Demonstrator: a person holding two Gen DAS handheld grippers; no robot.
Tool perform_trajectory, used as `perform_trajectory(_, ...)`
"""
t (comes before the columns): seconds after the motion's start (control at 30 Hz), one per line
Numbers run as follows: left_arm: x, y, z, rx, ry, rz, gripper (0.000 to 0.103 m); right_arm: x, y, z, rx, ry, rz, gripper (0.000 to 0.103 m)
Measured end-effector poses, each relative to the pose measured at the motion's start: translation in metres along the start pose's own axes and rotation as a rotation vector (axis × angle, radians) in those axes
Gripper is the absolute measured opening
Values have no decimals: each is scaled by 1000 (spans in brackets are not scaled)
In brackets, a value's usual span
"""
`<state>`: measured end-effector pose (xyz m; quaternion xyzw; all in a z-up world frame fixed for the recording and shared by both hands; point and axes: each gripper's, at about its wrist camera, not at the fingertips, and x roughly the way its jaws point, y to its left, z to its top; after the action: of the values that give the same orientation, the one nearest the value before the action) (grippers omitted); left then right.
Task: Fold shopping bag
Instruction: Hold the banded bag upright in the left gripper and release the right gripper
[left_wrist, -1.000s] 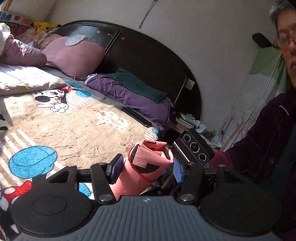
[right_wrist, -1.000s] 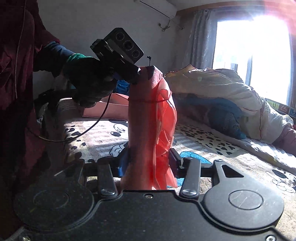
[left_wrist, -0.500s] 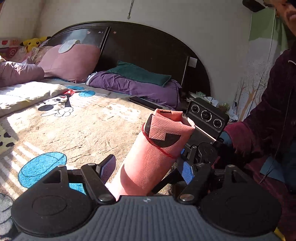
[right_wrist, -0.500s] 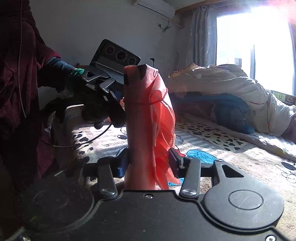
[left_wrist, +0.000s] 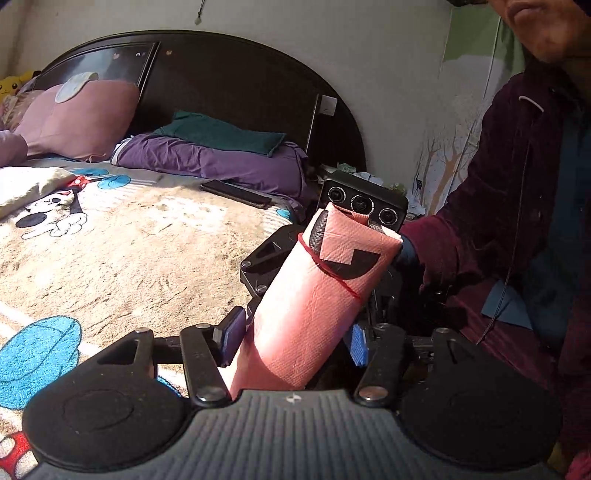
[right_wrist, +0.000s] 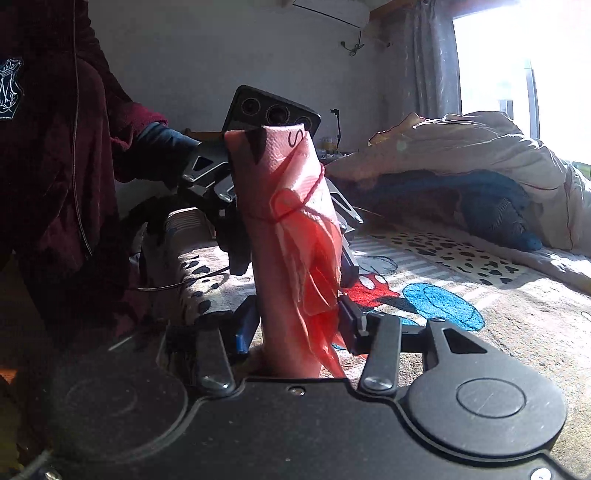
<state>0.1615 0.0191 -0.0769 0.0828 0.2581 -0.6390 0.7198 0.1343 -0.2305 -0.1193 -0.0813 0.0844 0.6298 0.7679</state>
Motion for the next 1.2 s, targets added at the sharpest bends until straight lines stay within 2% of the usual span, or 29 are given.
perform_trajectory(0.1, 5, -11, -1, 36, 37, 44, 45, -2, -5, -5, 38, 10, 13, 46)
perform_trajectory(0.13, 8, -16, 0, 50, 47, 82, 41, -2, -5, -6, 39, 19, 5, 46)
perform_trajectory(0.27, 17, -23, 4, 57, 47, 165, 32, -3, -12, -4, 100, 39, -8, 50)
perform_trajectory(0.4, -9, -9, 13, 11, -44, 292, 29, -10, -28, -2, 229, 28, -34, 55)
perform_trajectory(0.43, -15, -1, 13, -16, -77, 316, 29, -14, -33, -2, 272, 17, -38, 56)
perform_trajectory(0.5, -14, 12, 7, -28, -78, 371, 29, -24, -43, -2, 376, -52, -36, 56)
perform_trajectory(0.6, -10, 17, -4, -29, -58, 393, 29, -36, -59, -1, 572, -204, 19, 56)
perform_trajectory(0.67, -10, 23, -5, -32, -72, 407, 29, -38, -68, -2, 696, -277, 45, 48)
perform_trajectory(0.7, -10, 25, -5, -33, -79, 413, 29, -36, -70, -1, 728, -280, 40, 36)
perform_trajectory(0.8, -7, 25, -9, -18, -74, 422, 29, -27, -74, -4, 830, -316, 51, 25)
perform_trajectory(0.83, -7, 24, -9, -15, -73, 427, 29, -24, -76, -8, 881, -345, 88, 24)
perform_trajectory(0.9, -6, 22, -11, -11, -72, 431, 29, -20, -74, -6, 891, -342, 101, 24)
perform_trajectory(1.1, -2, 15, -9, 45, -51, 461, 29, -12, -73, -10, 964, -318, 57, 19)
perform_trajectory(1.2, -1, 11, -9, 57, -50, 486, 29, -10, -65, -3, 921, -264, 18, 18)
